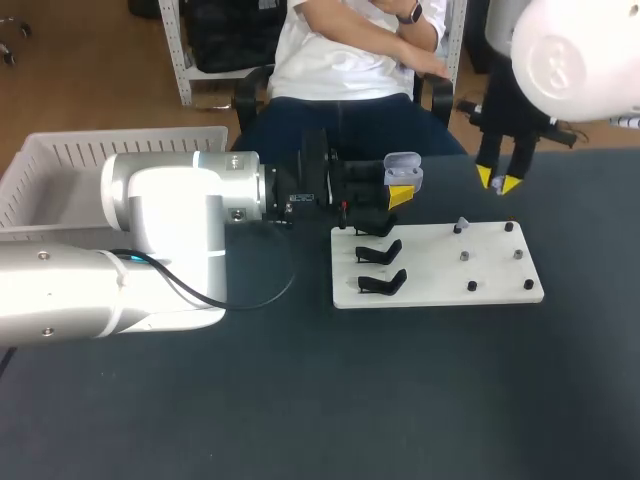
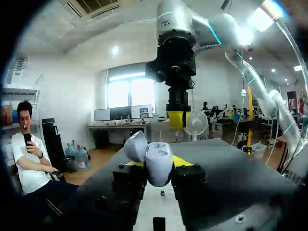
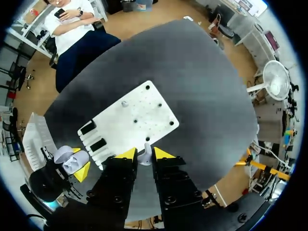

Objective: Pick up each earbud case from the left stands, insert the matching earbuds, close the lid, and place the case in the box.

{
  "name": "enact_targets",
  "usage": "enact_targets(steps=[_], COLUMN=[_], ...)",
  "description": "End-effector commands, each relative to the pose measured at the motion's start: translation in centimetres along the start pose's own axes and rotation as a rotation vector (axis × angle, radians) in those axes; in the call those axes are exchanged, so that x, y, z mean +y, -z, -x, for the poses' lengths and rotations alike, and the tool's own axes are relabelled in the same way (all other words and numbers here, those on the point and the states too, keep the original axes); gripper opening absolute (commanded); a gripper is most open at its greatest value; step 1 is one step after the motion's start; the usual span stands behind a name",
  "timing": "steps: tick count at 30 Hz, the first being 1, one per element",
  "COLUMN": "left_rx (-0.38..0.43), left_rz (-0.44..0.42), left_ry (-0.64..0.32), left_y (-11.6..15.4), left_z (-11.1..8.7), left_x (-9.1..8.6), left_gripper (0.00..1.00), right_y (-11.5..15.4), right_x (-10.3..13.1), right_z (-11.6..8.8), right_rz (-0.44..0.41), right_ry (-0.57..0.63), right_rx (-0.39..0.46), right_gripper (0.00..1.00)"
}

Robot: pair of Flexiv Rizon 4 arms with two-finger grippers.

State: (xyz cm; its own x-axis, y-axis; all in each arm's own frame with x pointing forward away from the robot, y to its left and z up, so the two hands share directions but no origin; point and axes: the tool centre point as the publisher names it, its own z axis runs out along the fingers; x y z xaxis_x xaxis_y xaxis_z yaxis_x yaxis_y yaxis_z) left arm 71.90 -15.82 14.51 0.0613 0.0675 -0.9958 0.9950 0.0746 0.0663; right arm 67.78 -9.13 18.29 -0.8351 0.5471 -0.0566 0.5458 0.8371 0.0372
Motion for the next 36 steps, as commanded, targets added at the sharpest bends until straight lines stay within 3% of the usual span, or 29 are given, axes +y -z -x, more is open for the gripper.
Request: enact_targets(steps=[1, 13, 24, 36], left_rx=[-0.006, -0.006, -0.006, -0.006], left_rz=[0.008, 0.008, 0.008, 0.008], left_ry=[-0.005, -0.005, -0.005, -0.005], left_y=[0.0, 0.0, 0.0, 0.0], left_z=[-0.1, -0.1, -0.1, -0.1], left_x=[-0.2, -0.2, -0.2, -0.2], left_gripper=[0.00, 0.00, 0.00, 0.00], right_y=[1.1, 3.9, 3.1, 2.0], right_x=[0.9, 5.7, 8.6, 9.6], right_z=[-0.6, -1.9, -2.5, -2.7], right_rz=[0.007, 0.013, 0.025, 0.021], right_ry=[0.014, 0.133, 0.188, 0.215], right_rx=[-0.012, -0.018, -0.039, -0.037], right_gripper=[0.00, 0.00, 0.00, 0.00])
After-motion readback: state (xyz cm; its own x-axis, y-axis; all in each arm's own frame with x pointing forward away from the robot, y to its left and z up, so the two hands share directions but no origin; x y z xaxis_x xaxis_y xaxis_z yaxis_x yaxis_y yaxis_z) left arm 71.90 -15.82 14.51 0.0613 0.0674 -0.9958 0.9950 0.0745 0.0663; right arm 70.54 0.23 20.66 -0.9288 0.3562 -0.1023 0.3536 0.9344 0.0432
